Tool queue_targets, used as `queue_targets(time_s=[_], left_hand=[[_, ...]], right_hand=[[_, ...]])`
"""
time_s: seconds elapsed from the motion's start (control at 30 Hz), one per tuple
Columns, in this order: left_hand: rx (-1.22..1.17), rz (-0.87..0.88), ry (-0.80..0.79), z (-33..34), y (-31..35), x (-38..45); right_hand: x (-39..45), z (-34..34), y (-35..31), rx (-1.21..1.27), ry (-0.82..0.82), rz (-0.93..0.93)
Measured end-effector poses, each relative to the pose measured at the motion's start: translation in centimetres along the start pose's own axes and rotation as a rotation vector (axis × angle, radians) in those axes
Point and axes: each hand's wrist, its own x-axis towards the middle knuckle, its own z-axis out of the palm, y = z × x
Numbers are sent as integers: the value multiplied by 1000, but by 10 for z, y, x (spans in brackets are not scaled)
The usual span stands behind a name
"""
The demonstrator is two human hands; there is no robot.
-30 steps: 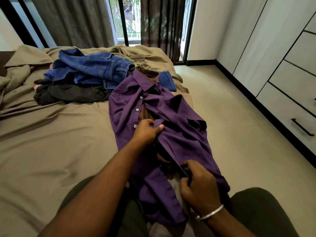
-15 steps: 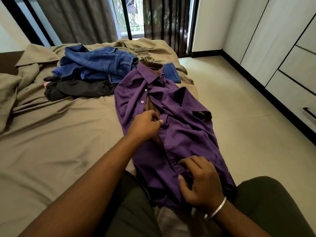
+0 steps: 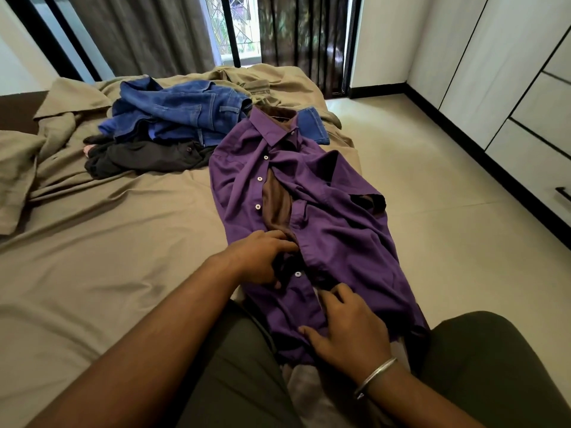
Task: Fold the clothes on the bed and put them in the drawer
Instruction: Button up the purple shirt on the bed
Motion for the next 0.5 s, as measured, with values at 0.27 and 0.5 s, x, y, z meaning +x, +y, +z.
queue_targets(time_s=[0.27,0.5], left_hand=[[-185,50,19,-15,10,-13],[-675,20,80,-15,6,-15]], right_hand=[[-2,9,5,294,142,-38],[-4,-5,9,488,-13,-20]])
